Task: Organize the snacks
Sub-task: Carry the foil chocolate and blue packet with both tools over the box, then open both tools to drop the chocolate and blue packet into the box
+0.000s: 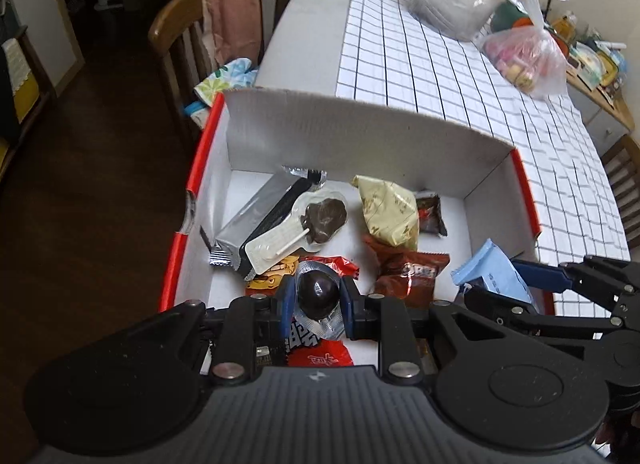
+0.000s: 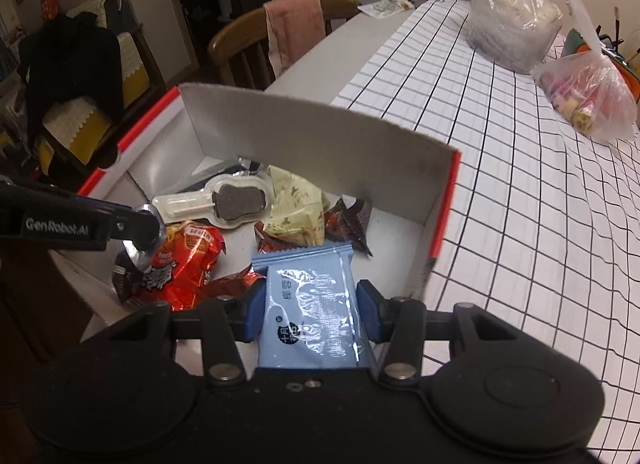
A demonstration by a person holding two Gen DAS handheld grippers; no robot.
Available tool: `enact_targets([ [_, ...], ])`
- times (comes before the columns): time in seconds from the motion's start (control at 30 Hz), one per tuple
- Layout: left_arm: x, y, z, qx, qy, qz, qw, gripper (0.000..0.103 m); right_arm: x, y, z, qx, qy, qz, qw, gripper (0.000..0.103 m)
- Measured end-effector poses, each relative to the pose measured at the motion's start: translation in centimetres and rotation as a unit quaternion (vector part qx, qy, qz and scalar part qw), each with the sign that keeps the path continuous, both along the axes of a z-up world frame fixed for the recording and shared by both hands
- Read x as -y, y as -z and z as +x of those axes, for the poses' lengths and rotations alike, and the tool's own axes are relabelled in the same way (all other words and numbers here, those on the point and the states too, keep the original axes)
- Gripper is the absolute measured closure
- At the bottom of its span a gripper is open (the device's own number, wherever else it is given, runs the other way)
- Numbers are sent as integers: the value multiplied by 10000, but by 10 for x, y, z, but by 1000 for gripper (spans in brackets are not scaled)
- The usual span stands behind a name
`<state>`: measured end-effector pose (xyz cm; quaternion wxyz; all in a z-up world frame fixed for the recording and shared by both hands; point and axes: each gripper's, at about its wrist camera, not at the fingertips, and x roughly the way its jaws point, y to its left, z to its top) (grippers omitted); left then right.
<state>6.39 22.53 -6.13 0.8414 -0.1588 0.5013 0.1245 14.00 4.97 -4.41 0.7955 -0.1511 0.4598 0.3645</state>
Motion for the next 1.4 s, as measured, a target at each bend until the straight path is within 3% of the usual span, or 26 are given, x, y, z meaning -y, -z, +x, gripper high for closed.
enact_targets([
  [0.43, 11, 31, 3, -240, 329, 12, 9992, 80, -7, 15, -10, 4, 0, -219, 9998, 56],
  [0.63, 14, 30, 0, -183, 373, 77, 9991, 80, -1, 9, -12, 46, 76, -145, 9999, 52],
  [0.77, 15, 25, -4, -111, 384, 92, 9992, 78, 9, -1, -16, 101, 169, 27, 9998, 41],
  [0.9, 18, 16, -11, 28, 423, 92, 9991, 75, 19, -13, -20, 95, 249, 259, 9993, 40],
  [1.0, 22, 6, -19, 181, 438, 104, 9988, 65, 29, -25, -26, 174, 279, 465, 9984, 30],
  [1.07, 26, -3, -26, 341, 444, 145, 9983, 47, 36, -32, -30, 228, 299, 598, 9975, 28],
  [1.4, 44, -41, -51, 947, 516, 328, 9936, 32, 60, -66, -51, 557, 373, 1114, 9915, 13],
])
